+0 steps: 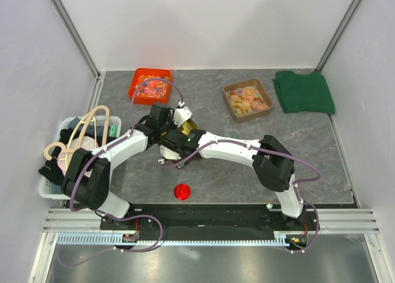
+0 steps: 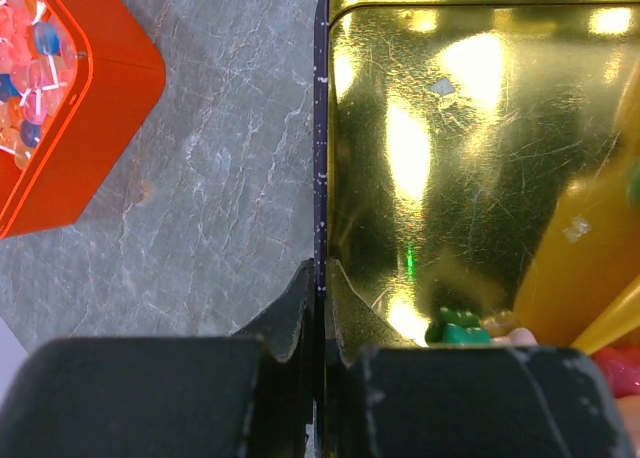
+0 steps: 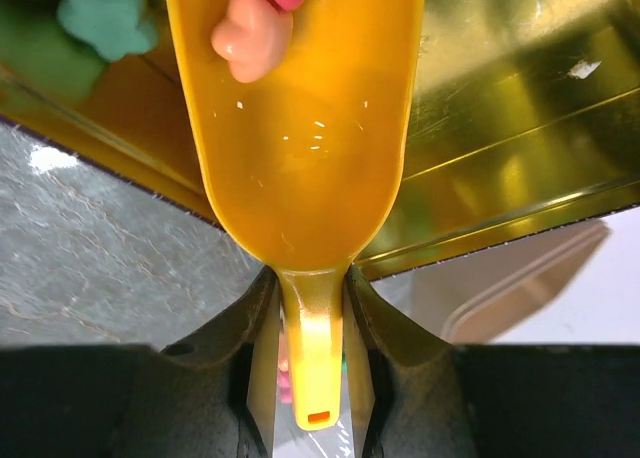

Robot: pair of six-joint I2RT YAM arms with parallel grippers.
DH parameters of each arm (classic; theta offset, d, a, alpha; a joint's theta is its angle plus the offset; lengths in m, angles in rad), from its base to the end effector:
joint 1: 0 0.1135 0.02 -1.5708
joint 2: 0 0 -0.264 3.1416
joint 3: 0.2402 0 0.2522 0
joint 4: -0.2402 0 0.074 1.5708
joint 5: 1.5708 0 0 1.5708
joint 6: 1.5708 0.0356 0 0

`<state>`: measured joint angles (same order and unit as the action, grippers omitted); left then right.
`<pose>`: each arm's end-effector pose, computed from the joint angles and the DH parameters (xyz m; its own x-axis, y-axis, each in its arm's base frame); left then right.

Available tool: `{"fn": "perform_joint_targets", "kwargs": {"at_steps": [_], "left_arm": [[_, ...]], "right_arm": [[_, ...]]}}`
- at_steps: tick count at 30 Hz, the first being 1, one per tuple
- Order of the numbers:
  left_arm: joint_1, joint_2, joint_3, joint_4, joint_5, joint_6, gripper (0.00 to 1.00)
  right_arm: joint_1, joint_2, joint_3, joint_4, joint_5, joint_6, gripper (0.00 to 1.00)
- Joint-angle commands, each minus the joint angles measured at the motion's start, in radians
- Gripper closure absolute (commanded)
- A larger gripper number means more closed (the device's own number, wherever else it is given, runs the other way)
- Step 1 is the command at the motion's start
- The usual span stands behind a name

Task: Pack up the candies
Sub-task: Scoop the fake candies from the storage box.

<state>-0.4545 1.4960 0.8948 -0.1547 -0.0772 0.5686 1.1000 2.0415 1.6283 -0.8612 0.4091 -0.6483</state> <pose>0.2850 -0.1362 0.2126 -0.3108 0.7494 -0.5847 0.6582 0.6135 0.4364 0.2028 0.3673 0.2034 0.1161 -0.9932 -0.0031 -0.8717 -0.1004 -0.4796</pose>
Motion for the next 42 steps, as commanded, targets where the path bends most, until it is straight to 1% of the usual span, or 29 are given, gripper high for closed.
{"fn": "perform_joint_targets", "kwargs": {"at_steps": [1,9,15,21,29,32,35,42], "left_arm": [[0.0,-0.019,-0.007,0.038,0.002,-0.039,0.98],[0.01,0.026,-0.002,0.038,-0.009,-0.033,0.98],[0.053,0.066,0.016,0.034,0.013,-0.036,0.98],[0.085,0.083,0.029,0.03,0.039,-0.042,0.98],[0.122,0.098,0.062,0.012,0.066,-0.067,0.98],[0.143,0.121,0.081,-0.005,0.074,-0.075,0.98],[0.161,0.142,0.101,-0.02,0.12,-0.085,0.98],[0.191,0.187,0.113,-0.031,0.162,-0.07,0.96]], "right_arm": [[-0.029,-0.052,0.042,0.053,-0.076,0.073,1.0],[-0.037,-0.081,0.074,0.068,-0.075,0.079,1.0],[-0.042,-0.124,0.062,0.082,-0.114,0.099,1.0],[-0.052,-0.188,-0.065,0.165,-0.179,0.119,1.0],[-0.065,-0.26,-0.168,0.214,-0.256,0.131,1.0],[-0.066,-0.302,-0.208,0.209,-0.303,0.118,1.0],[-0.068,-0.351,-0.234,0.194,-0.345,0.099,1.0],[-0.074,-0.489,-0.211,0.128,-0.406,0.065,1.0]]}}
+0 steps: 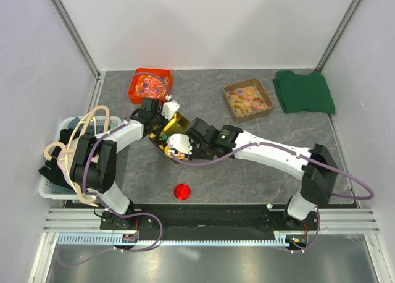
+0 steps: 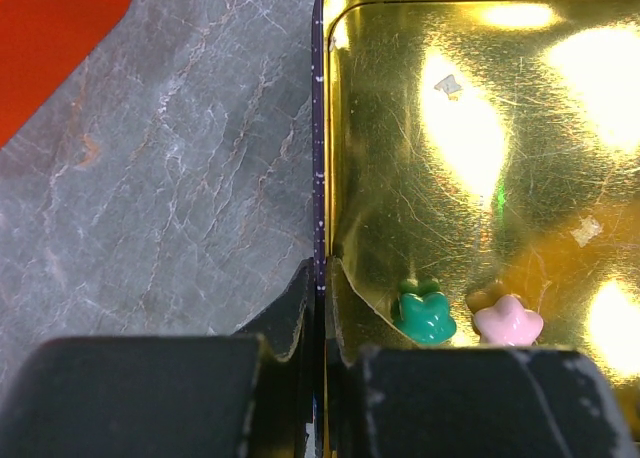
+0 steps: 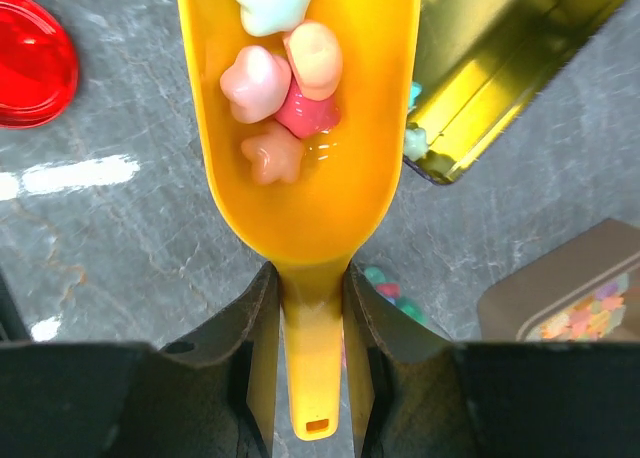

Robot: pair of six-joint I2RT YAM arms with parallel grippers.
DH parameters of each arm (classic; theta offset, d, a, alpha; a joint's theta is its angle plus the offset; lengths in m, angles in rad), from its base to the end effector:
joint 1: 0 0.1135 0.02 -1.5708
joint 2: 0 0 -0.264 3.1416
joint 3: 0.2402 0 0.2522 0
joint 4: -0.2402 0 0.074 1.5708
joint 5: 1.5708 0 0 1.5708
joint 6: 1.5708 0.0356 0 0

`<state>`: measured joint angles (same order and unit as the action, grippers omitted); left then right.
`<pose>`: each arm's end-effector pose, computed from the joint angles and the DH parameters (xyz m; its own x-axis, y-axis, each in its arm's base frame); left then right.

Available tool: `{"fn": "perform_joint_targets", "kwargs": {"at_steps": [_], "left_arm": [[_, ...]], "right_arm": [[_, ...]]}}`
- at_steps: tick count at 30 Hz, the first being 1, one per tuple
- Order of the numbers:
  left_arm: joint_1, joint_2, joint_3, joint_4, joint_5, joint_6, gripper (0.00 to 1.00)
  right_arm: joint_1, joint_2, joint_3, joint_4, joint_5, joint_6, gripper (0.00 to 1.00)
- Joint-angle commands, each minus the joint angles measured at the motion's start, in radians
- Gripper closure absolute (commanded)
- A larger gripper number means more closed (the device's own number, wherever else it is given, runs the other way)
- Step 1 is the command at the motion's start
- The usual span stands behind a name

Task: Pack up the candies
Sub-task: Scoop the fake candies from the storage box, then place the fake candies in the packing bottle.

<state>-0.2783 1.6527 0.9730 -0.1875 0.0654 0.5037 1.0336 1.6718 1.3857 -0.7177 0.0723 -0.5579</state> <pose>0.3269 -0.0958 0.1858 -0.4902 0.6410 -0.5907 0.6296 0.7290 0.2686 0.1851 0.3057 0.2722 0.0769 -0.9027 -0.4234 -0.9386 0.0776 -0.3360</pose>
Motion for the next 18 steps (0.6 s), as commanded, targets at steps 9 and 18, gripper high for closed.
{"fn": "perform_joint_targets", "kwargs": {"at_steps": [9,18], "left_arm": [[0.039,0.088,0.046,-0.012,0.056,-0.014,0.87],[0.06,0.059,0.055,-0.046,0.102,-0.028,0.51]], "right_arm": [[-0.13,-0.234,0.076,-0.055,-0.023,-0.053,1.0],[-0.311,-0.343,0.001,-0.071,0.063,-0.134,1.0]]}}
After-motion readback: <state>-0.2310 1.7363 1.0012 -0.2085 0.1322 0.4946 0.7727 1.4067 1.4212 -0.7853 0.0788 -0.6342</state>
